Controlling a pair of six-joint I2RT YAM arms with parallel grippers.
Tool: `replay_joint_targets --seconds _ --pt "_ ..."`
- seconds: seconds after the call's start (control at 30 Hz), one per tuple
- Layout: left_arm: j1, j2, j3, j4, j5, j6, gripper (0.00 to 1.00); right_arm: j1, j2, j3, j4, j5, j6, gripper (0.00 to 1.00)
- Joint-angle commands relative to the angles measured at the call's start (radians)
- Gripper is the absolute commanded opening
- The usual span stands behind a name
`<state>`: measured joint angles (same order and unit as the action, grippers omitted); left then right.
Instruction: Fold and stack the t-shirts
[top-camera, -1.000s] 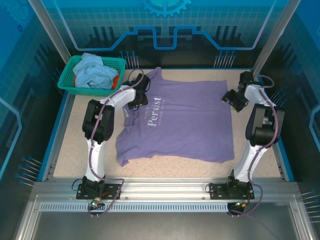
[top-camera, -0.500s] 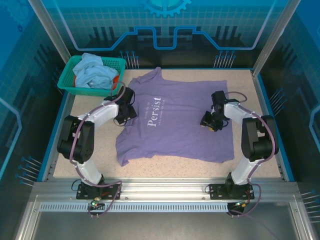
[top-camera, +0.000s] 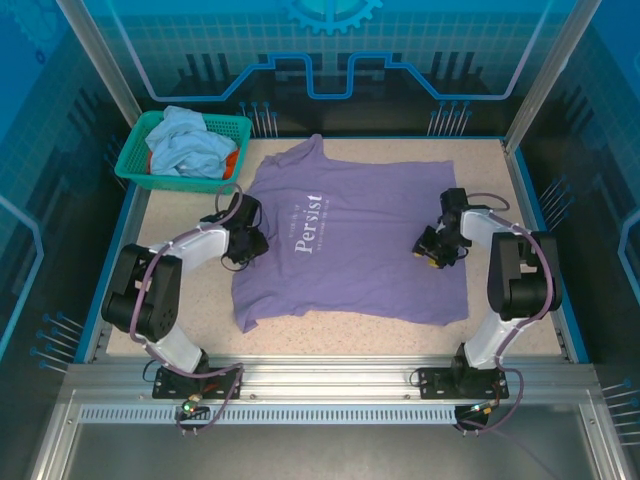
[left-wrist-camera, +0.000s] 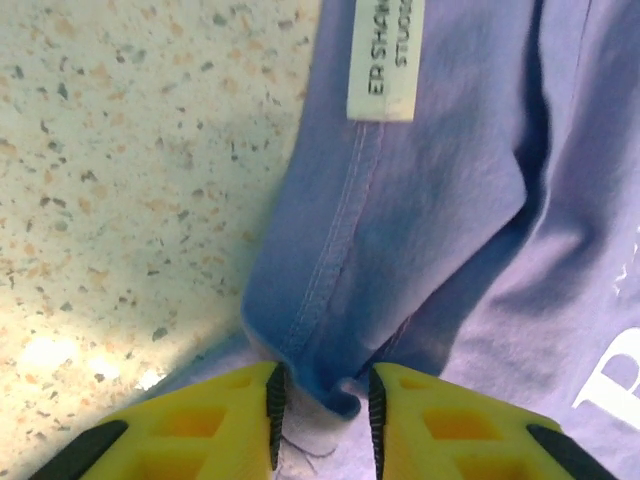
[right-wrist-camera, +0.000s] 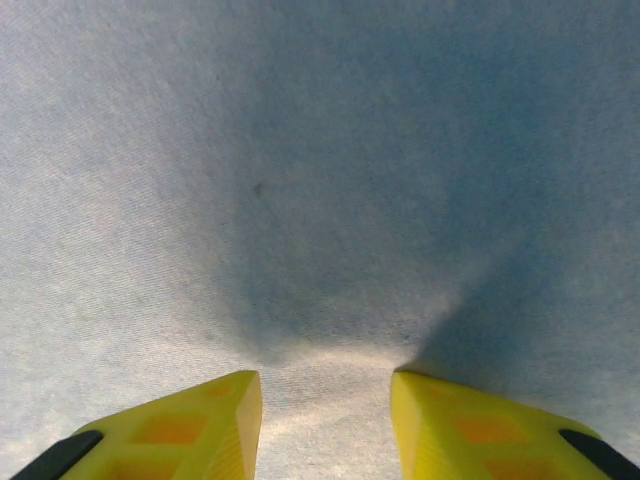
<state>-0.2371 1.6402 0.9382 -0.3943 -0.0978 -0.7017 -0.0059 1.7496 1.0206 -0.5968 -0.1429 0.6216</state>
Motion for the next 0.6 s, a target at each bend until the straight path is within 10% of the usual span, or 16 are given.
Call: replay_joint_targets --seconds 0.0,0.2,0.57 --pt "0.024 -0.011 -0.017 0.025 -0.001 0.003 0.27 -0.039 0.023 -0.028 0.012 -0.008 0.021 0.41" --pt "0.068 0.009 -0.046 0.041 -0.016 0.003 0.0 -0.092 0.04 -0.036 0.02 -0.033 0.043 0.39" --pt "0.155 -0.07 -0.154 0.007 -0.115 -0.067 0.0 -0.247 -0.018 -0.085 0.053 -0.065 0.104 0.43"
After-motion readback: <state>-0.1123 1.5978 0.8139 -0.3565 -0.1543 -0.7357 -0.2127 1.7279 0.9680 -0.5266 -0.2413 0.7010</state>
